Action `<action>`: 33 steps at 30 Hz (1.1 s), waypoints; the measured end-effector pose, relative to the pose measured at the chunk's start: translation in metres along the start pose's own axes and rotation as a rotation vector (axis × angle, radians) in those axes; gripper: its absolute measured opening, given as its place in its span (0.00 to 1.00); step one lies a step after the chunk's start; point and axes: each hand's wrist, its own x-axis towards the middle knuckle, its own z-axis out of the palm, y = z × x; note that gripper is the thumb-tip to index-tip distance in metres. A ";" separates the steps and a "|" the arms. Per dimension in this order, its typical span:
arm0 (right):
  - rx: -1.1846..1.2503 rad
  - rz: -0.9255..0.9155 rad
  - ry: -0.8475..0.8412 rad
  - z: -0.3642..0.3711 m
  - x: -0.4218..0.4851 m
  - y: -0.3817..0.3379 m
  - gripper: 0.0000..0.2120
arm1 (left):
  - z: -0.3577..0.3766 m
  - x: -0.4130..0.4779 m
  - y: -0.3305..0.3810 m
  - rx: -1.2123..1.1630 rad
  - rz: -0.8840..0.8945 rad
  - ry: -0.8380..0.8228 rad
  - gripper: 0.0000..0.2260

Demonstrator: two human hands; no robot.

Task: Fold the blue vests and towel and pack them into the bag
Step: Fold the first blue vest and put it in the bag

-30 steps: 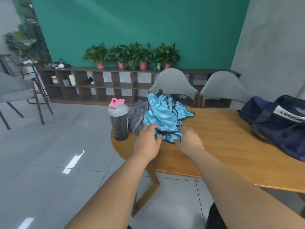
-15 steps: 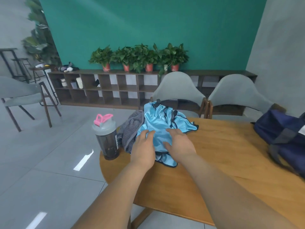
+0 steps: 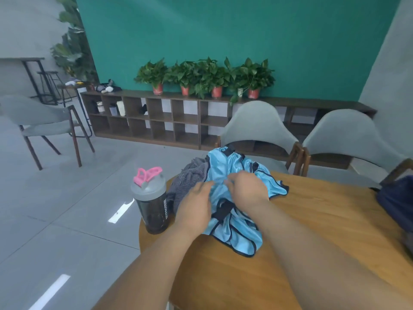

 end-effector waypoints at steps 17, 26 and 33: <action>0.481 -0.036 0.784 -0.268 0.006 0.002 0.16 | -0.086 0.014 0.072 -0.181 0.021 0.195 0.25; 0.400 0.042 0.794 -0.294 -0.064 0.080 0.16 | -0.075 -0.011 0.147 -0.187 0.138 0.175 0.25; -0.033 0.163 -0.093 -0.125 -0.148 0.191 0.16 | 0.019 -0.064 0.172 -0.038 0.185 -0.220 0.27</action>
